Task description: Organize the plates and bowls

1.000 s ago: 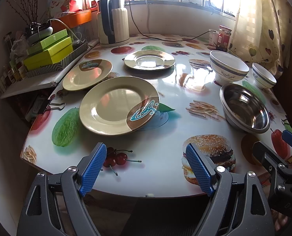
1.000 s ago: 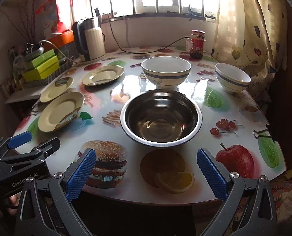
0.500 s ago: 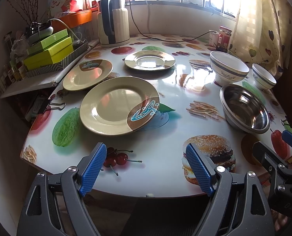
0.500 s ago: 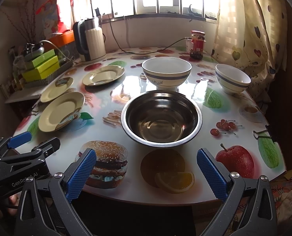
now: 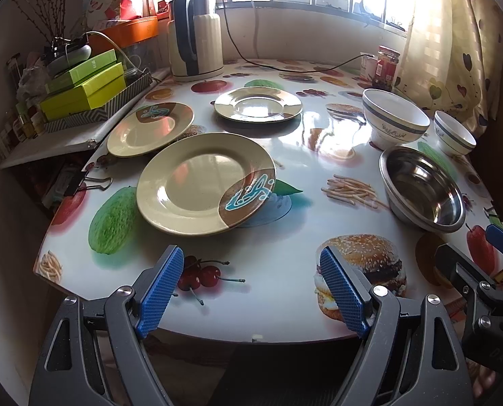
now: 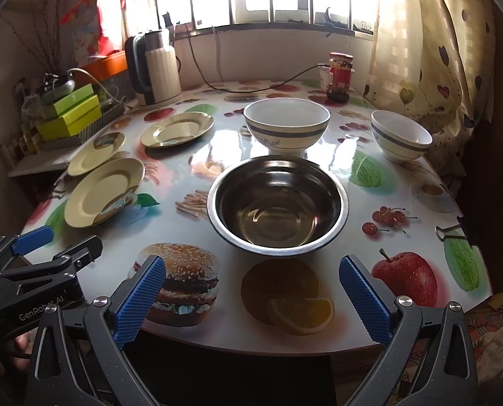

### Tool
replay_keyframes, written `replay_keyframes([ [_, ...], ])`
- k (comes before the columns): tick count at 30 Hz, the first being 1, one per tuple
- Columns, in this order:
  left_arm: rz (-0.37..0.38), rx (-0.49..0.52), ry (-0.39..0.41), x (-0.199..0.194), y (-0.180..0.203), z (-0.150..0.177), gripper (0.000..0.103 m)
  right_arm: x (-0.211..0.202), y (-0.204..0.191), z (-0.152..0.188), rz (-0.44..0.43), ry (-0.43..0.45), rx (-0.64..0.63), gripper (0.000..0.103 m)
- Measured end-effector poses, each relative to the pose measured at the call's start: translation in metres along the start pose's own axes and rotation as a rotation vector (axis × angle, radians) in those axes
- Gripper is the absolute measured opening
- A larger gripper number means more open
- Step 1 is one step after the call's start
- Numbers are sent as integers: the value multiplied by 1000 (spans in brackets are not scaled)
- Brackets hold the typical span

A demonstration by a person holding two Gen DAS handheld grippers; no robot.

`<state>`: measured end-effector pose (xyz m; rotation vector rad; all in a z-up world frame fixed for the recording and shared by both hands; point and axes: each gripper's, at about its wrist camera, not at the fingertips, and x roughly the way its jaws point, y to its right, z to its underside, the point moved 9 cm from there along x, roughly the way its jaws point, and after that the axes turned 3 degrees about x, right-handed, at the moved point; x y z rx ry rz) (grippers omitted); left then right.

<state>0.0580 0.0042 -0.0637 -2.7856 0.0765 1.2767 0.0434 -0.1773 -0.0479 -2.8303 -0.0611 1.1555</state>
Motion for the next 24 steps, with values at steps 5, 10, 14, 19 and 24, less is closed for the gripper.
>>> replay_keyframes([
  [5,10,-25,28,-2,-10,-12,83,-1,-8,-16,-41,17,-24,103],
  [10,12,-65,45,-1,-37,-29,83,0,-32,-47,-120,29,-67,103],
  [14,3,-95,54,2,-67,-43,83,6,-57,-74,-185,37,-90,103],
  [19,-14,-159,59,9,-113,-58,83,21,-89,-104,-272,33,-115,103],
  [24,-7,-236,67,15,-152,-71,82,37,-127,-131,-366,12,-158,101],
])
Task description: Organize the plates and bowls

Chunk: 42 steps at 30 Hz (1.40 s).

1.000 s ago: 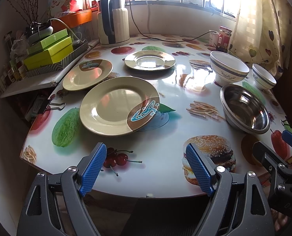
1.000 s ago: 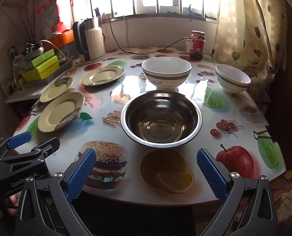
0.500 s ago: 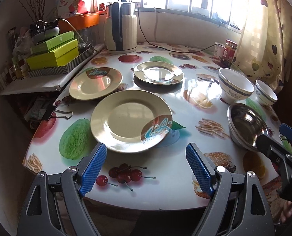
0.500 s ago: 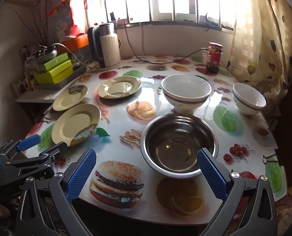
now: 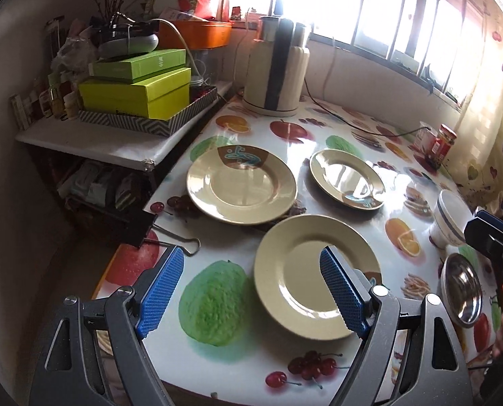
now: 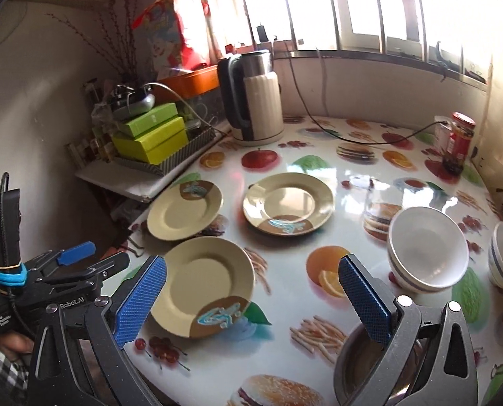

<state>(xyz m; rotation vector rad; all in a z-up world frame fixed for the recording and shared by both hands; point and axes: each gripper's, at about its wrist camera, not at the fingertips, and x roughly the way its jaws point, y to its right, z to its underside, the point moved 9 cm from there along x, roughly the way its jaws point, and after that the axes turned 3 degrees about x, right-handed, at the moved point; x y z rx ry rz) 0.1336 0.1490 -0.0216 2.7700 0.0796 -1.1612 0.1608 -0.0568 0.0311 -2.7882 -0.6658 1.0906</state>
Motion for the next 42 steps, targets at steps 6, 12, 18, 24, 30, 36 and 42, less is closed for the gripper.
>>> replay_keyframes([
  [6,-3,-36,-3,11,-26,-18,75,41,-14,-25,-48,-55,-1,92],
  [12,21,-81,-28,30,-43,-28,61,80,-19,-41,-99,-124,18,81],
  [18,51,-135,-64,53,-57,-33,55,114,-27,-54,-145,-160,4,68],
  [24,36,-171,-83,76,-70,-38,52,151,-39,-58,-172,-224,-37,63],
  [30,43,-203,-114,97,-81,-39,49,188,-39,-54,-189,-293,-17,47],
  [36,61,-227,-134,112,-87,-37,36,217,-38,-48,-202,-344,-7,31],
  [42,72,-258,-154,124,-89,-36,34,231,-38,-43,-232,-376,26,24],
])
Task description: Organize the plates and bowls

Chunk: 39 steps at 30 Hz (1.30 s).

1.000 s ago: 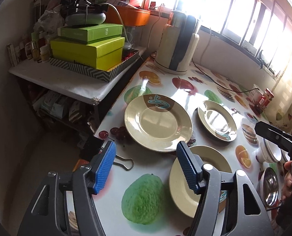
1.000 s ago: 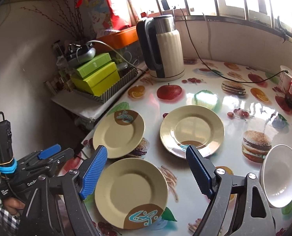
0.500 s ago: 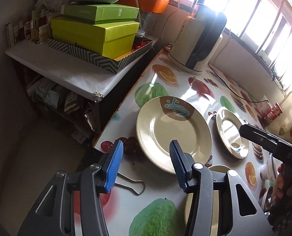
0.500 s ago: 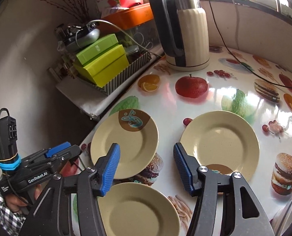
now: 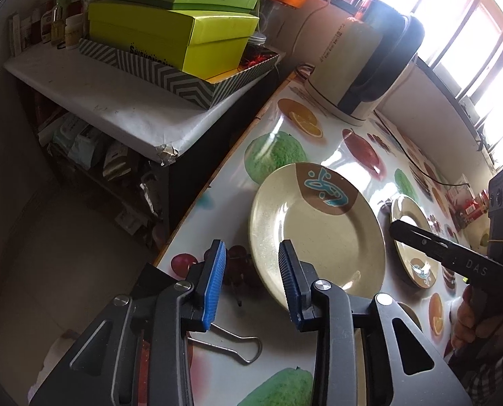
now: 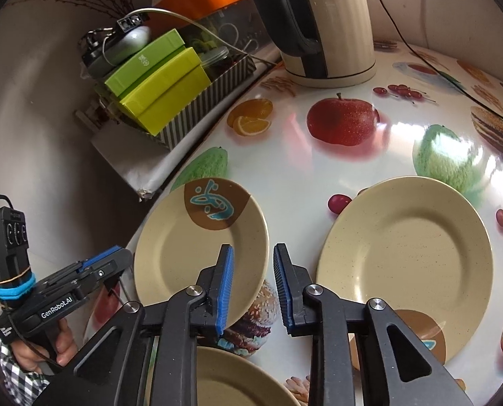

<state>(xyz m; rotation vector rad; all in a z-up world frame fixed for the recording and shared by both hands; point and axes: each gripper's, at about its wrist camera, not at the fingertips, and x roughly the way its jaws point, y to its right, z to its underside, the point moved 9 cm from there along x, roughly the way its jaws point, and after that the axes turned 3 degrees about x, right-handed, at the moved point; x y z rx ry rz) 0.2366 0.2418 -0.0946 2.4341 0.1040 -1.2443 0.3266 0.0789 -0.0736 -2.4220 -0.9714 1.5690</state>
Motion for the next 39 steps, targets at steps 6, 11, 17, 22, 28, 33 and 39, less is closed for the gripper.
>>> replay_keyframes([
  [6,19,-46,-30,12,-4,2,34,11,6,-3,-27,-17,35,24],
  [11,18,-48,-33,16,-5,1,34,20,12,-3,-50,-42,61,24],
  [17,28,-52,-36,19,-4,-1,34,27,15,-4,-75,-55,88,24],
  [22,28,-50,-36,21,-2,-2,30,28,17,-2,-81,-57,95,23],
  [28,38,-50,-36,22,2,-2,21,29,17,0,-111,-59,127,19],
  [33,35,-47,-35,22,3,-3,19,29,14,-1,-120,-61,121,12],
  [39,33,-48,-33,22,3,-3,19,29,13,-1,-124,-59,129,12],
])
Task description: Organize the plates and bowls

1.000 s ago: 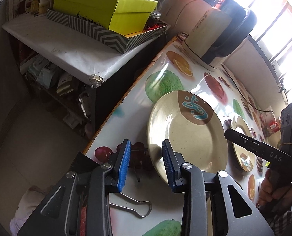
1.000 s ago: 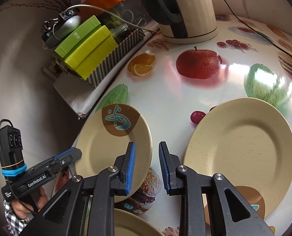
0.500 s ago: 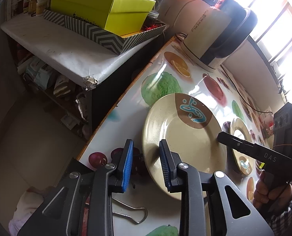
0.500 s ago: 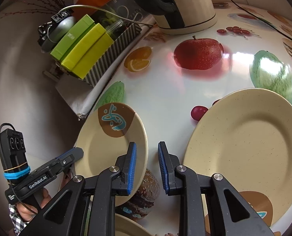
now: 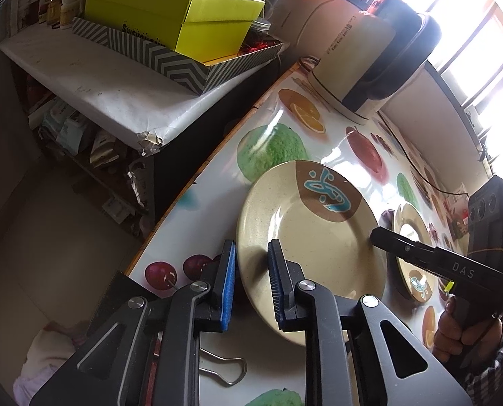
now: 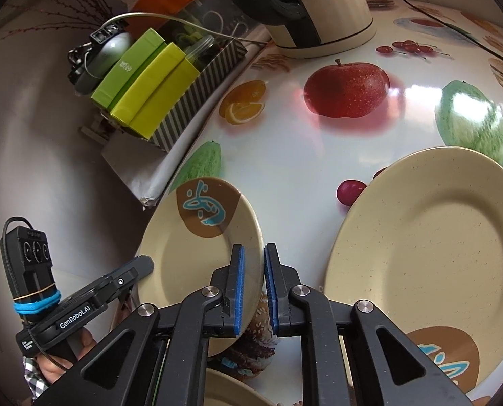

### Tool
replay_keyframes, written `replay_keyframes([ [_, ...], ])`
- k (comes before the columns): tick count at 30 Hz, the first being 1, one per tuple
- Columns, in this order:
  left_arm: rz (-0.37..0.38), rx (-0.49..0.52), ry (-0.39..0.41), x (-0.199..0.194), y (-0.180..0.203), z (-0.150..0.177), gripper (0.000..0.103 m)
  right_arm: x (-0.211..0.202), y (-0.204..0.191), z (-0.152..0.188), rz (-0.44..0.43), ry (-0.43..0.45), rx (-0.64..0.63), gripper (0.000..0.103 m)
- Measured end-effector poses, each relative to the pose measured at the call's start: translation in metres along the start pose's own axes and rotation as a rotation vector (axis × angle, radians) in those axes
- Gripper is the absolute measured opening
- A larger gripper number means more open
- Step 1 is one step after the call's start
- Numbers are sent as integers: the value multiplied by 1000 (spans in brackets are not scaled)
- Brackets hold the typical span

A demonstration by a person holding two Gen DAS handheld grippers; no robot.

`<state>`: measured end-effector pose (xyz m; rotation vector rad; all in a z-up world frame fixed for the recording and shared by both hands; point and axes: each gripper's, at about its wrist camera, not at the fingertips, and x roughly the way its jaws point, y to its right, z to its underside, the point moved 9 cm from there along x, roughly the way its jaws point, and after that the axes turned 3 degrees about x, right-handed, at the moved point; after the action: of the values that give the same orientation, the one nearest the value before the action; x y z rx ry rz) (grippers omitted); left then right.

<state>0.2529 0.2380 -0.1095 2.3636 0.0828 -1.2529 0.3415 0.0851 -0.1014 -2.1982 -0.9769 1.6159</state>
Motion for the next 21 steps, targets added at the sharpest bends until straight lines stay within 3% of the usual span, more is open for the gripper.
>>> replay_keyframes([
  [21,6,-2,24,-16,8,-5,19,-14,-4,-3,-13,26,-1,12],
])
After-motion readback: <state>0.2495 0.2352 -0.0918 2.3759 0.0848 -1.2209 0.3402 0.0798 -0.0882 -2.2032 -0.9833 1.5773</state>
